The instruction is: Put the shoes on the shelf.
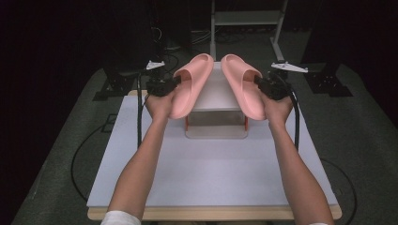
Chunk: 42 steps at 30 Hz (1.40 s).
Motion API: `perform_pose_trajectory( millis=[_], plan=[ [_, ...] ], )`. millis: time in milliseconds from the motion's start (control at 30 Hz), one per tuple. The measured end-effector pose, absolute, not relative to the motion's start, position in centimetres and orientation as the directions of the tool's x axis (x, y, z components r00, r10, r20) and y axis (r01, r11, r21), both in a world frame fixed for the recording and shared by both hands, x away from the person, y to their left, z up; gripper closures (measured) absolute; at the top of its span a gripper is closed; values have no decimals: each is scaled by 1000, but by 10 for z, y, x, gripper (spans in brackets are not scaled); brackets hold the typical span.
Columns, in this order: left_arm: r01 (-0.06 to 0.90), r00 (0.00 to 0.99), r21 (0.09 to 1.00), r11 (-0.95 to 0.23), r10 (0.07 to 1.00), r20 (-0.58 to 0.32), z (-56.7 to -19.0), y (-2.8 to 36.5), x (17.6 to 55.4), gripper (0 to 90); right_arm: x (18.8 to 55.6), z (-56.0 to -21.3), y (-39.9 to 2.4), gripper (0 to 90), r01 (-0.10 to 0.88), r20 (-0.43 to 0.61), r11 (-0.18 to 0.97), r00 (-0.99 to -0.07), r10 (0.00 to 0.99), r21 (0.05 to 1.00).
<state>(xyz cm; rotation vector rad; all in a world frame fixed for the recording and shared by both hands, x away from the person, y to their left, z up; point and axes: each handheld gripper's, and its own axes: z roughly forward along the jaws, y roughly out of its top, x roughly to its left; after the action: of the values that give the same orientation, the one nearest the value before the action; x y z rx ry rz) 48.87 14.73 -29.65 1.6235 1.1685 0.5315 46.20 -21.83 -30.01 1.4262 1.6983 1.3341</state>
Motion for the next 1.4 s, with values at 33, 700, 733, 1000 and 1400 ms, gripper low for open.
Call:
perform_pose_trajectory(
  millis=[33, 700, 733, 1000, 1400],
  plan=[
    [429, 429, 903, -10, 883, -194, -297, 146, 490, 831, 464, -300, -217, 836, 401, 181, -53, -286, 941, 914],
    [457, 350, 888, -50, 928, -128, -297, 125, 513, 819, 490, -302, -209, 836, 423, 150, -39, -233, 961, 905],
    [460, 345, 886, -60, 931, -116, -296, 122, 514, 815, 490, -301, -209, 834, 426, 150, -39, -230, 962, 904],
    [479, 316, 876, -48, 941, -121, -294, 120, 520, 802, 498, -299, -201, 832, 426, 131, -25, -222, 966, 905],
    [499, 336, 866, -26, 927, -165, -291, 121, 522, 653, 503, -298, -194, 766, 455, 142, -33, -209, 967, 890]
  ],
)
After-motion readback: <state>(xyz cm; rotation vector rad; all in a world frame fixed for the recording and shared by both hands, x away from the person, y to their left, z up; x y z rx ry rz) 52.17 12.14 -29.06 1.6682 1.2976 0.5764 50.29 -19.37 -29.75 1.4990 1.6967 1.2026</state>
